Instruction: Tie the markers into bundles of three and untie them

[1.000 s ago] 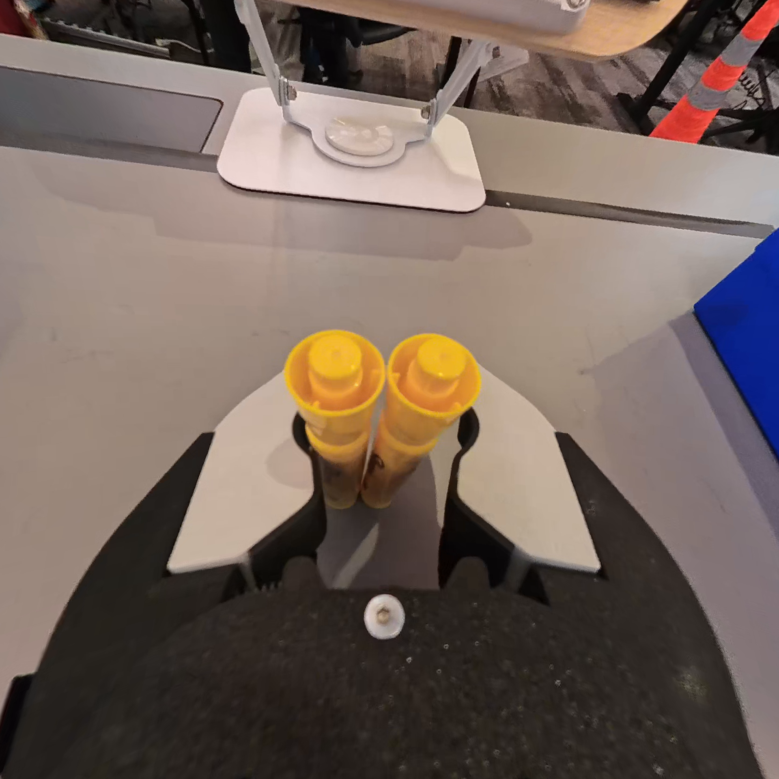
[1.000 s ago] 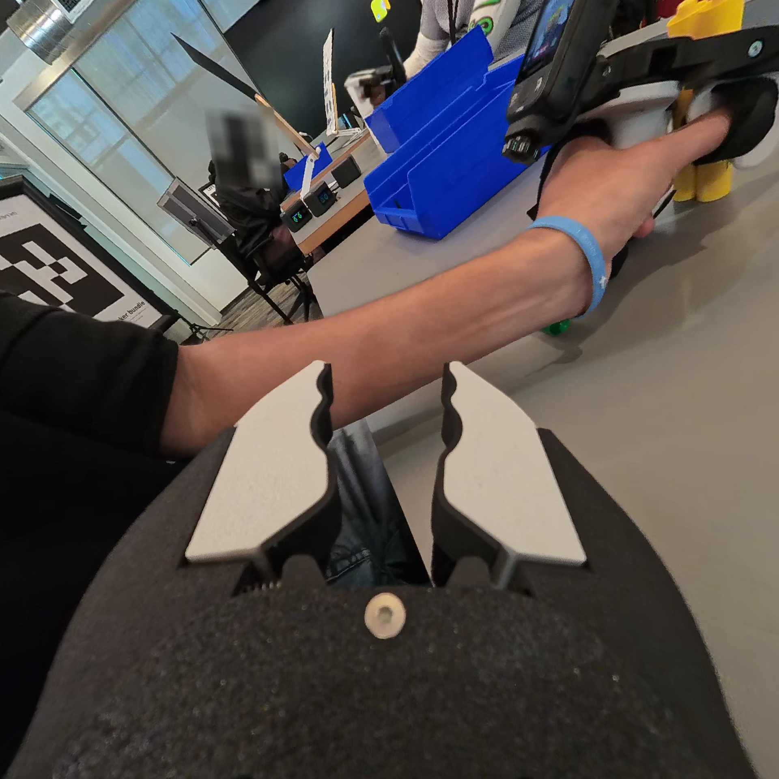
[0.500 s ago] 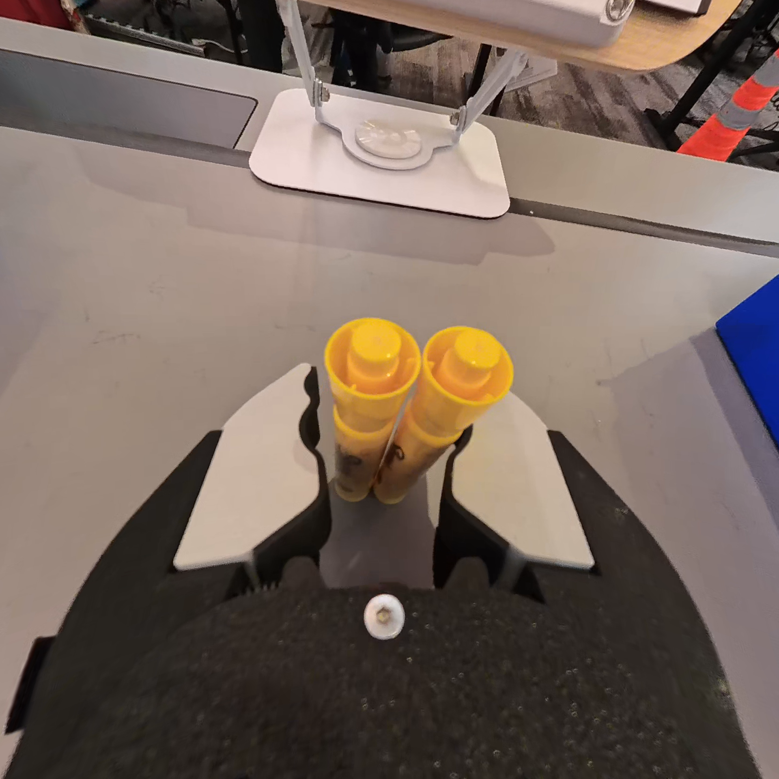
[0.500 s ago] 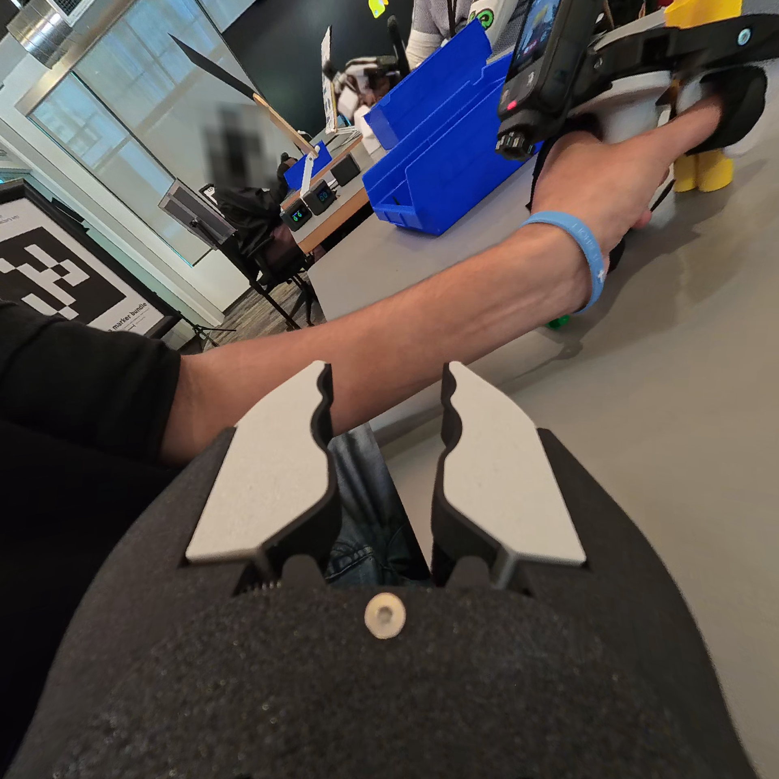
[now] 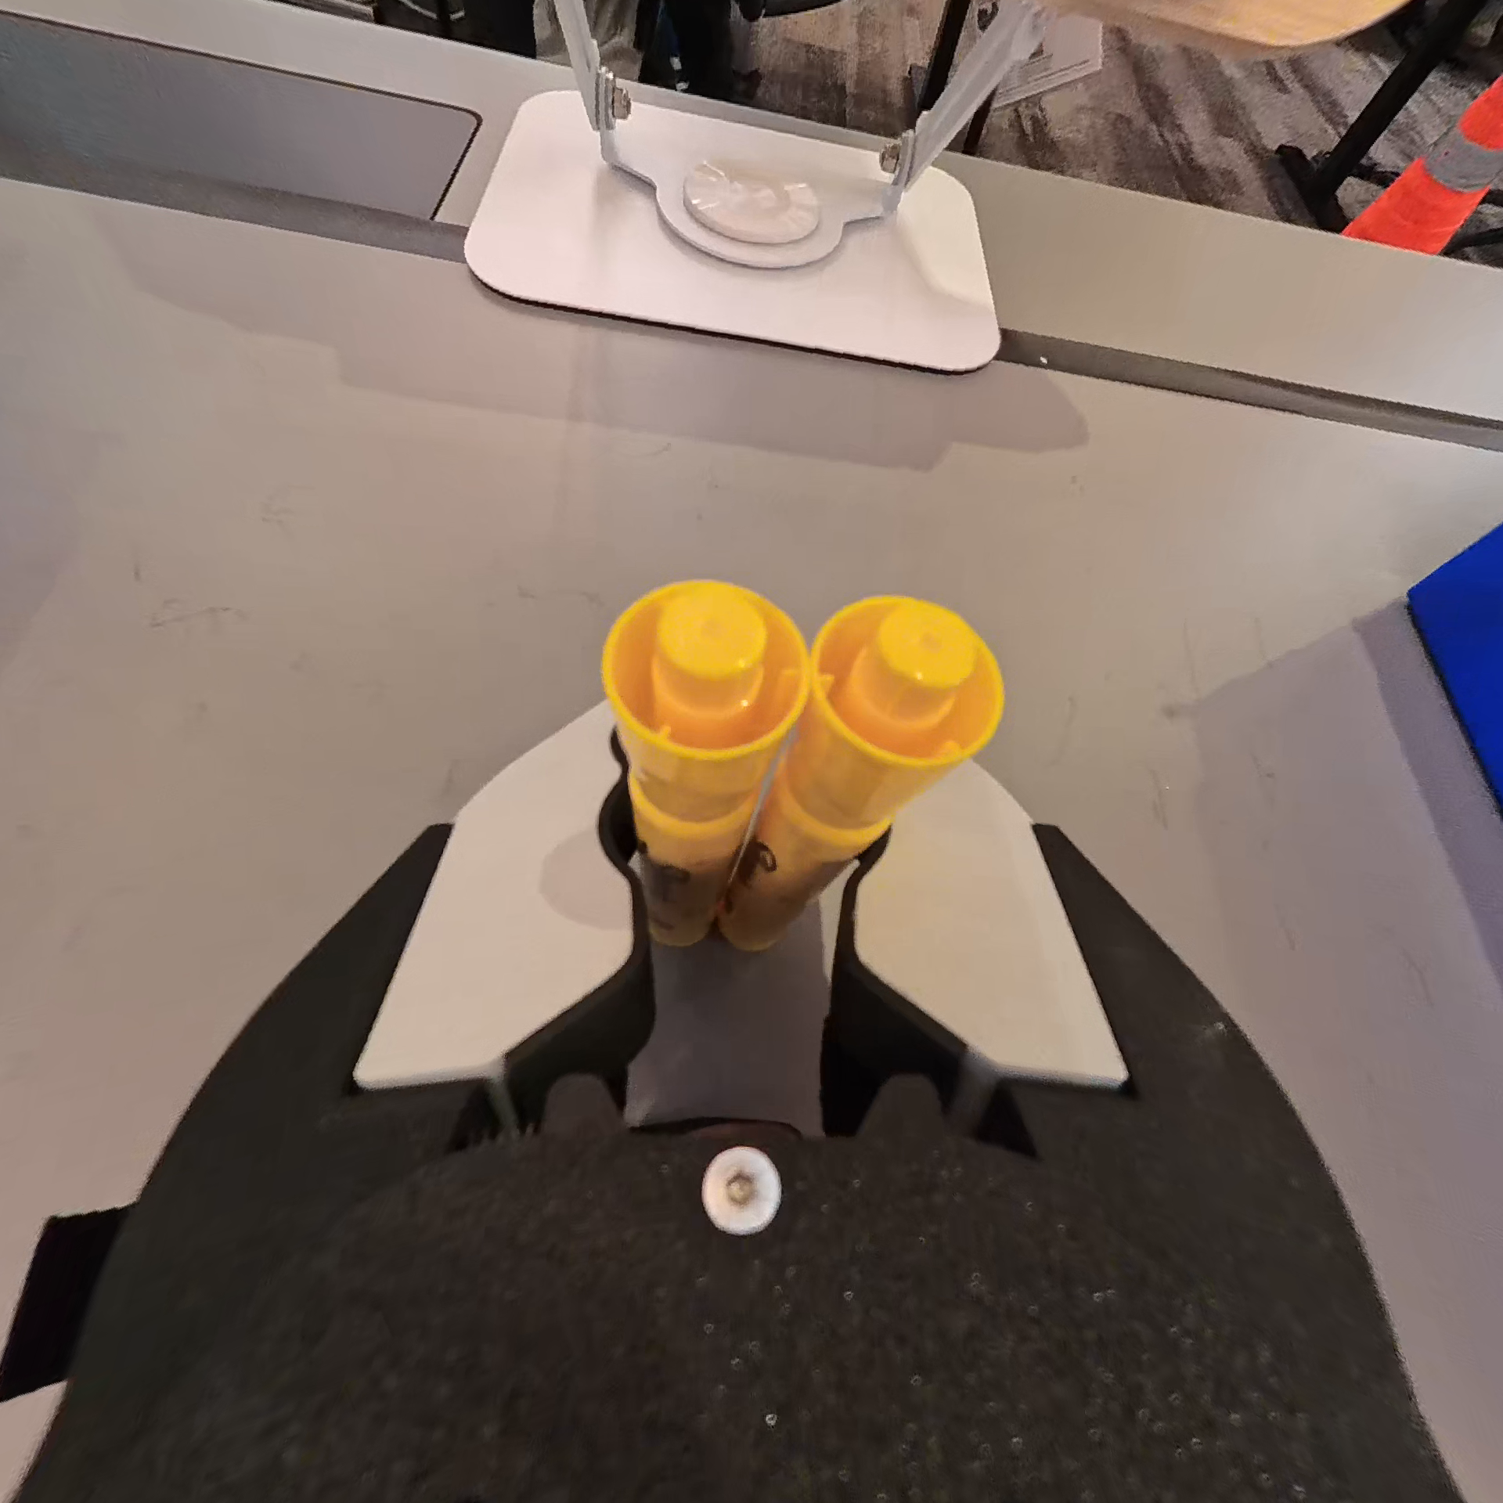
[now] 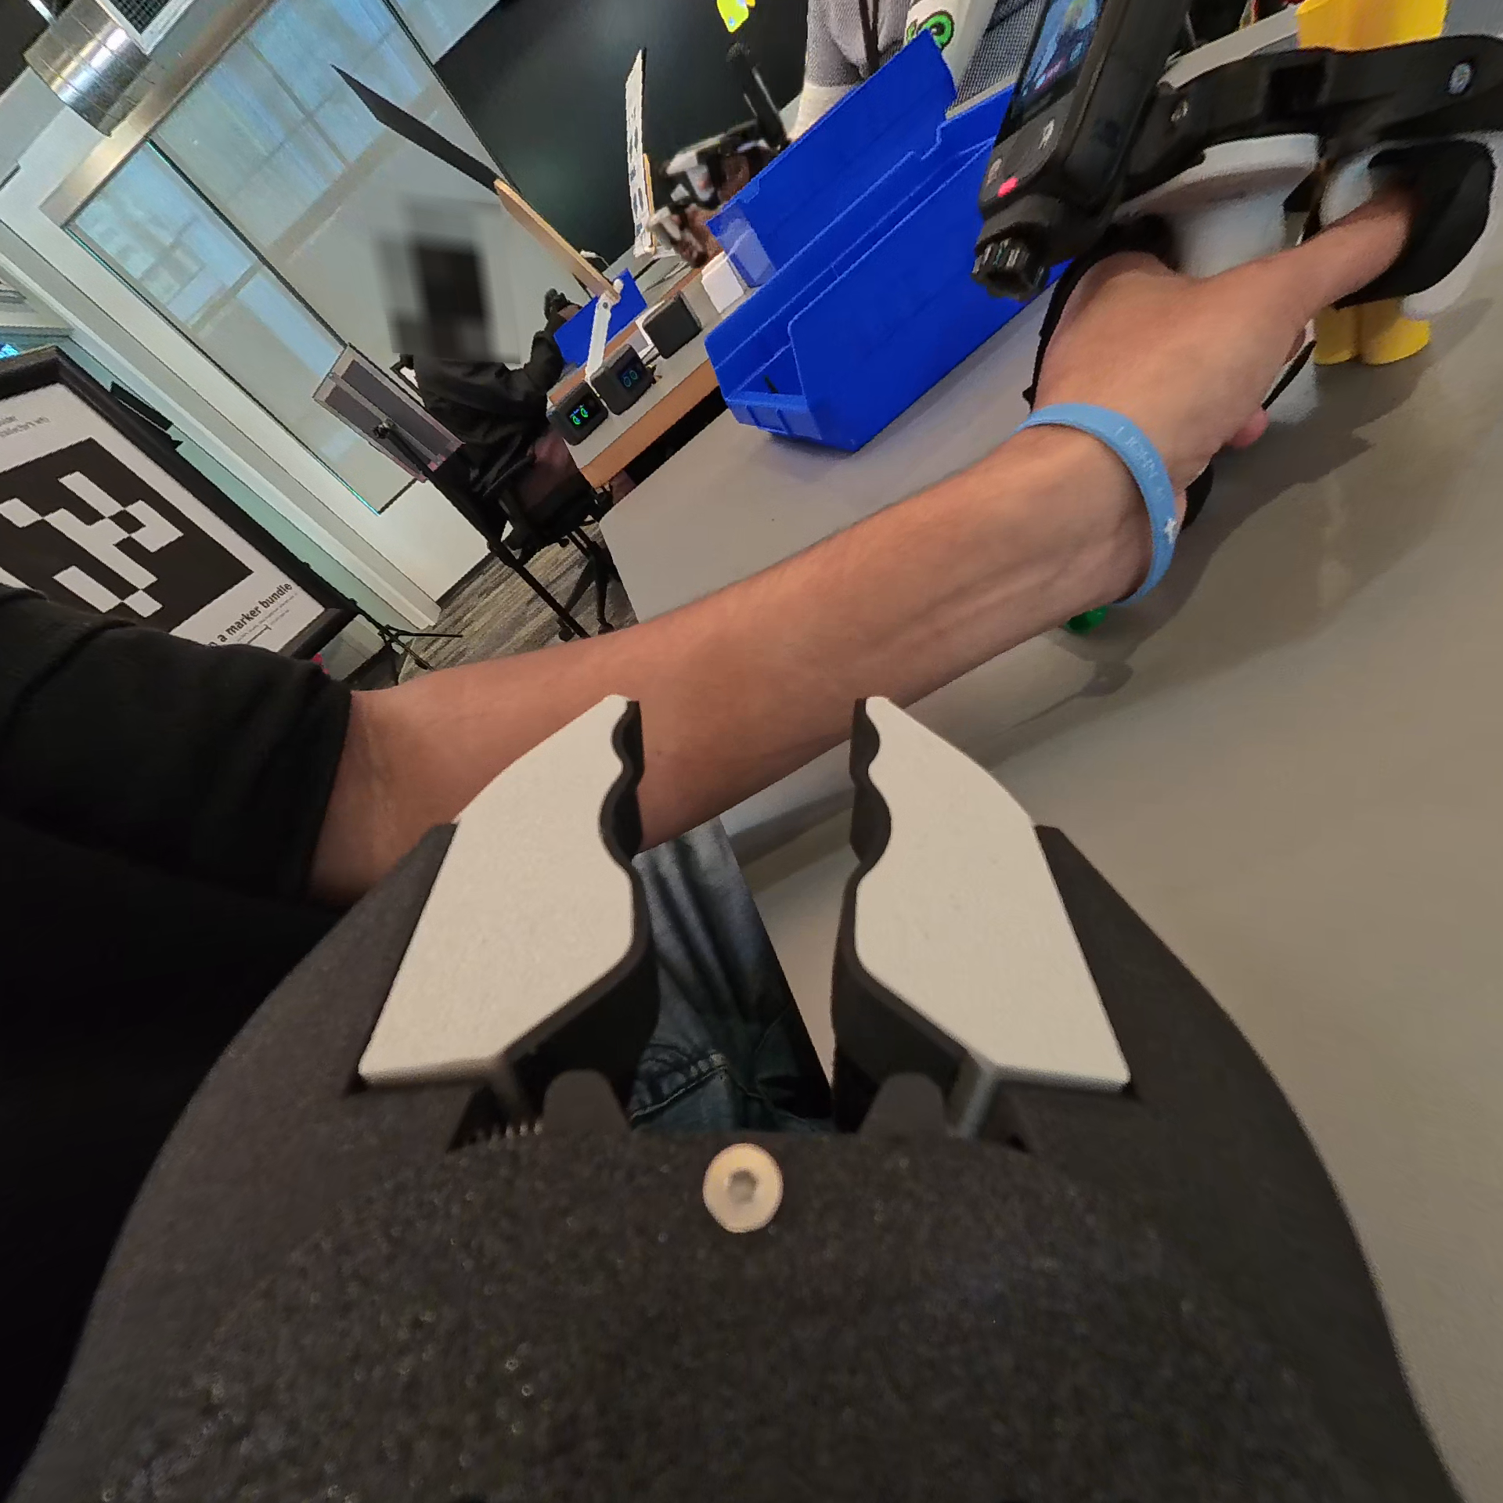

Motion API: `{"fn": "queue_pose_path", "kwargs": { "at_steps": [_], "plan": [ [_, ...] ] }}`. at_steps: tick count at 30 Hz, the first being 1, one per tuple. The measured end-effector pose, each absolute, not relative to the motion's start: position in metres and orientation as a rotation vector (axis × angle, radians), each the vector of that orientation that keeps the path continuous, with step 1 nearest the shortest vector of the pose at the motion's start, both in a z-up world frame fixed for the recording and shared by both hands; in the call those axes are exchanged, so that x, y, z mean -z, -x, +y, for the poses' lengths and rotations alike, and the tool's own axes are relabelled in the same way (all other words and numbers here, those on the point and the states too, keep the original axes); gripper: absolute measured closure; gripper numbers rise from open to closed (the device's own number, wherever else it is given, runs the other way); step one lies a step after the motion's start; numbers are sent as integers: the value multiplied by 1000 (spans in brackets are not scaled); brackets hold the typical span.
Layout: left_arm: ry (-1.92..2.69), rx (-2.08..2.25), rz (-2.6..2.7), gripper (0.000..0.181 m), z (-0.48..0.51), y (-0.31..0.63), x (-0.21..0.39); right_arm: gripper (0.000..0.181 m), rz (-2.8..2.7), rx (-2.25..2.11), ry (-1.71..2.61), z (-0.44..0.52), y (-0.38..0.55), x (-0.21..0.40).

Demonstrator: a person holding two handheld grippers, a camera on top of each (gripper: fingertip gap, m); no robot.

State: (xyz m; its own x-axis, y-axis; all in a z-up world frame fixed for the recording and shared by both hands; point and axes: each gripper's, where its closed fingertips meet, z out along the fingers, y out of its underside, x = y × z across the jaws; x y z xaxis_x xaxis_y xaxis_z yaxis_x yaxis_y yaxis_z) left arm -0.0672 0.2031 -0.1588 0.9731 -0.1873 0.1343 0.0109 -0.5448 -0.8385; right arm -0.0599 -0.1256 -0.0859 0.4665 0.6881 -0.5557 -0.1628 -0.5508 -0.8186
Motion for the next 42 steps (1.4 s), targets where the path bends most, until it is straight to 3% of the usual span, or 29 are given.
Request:
{"fn": "queue_pose_path", "kwargs": {
  "at_steps": [22,34,42],
  "plan": [
    [2176,322,253,136,200,58,162,133,-436,-1222,1810,-127,59,82],
    [2268,566,736,139,177,41,167,133,-427,-1239,1804,-127,60,82],
    [2193,574,1413,139,139,53,140,134,-423,-1210,1810,-123,62,85]
  ]
}}
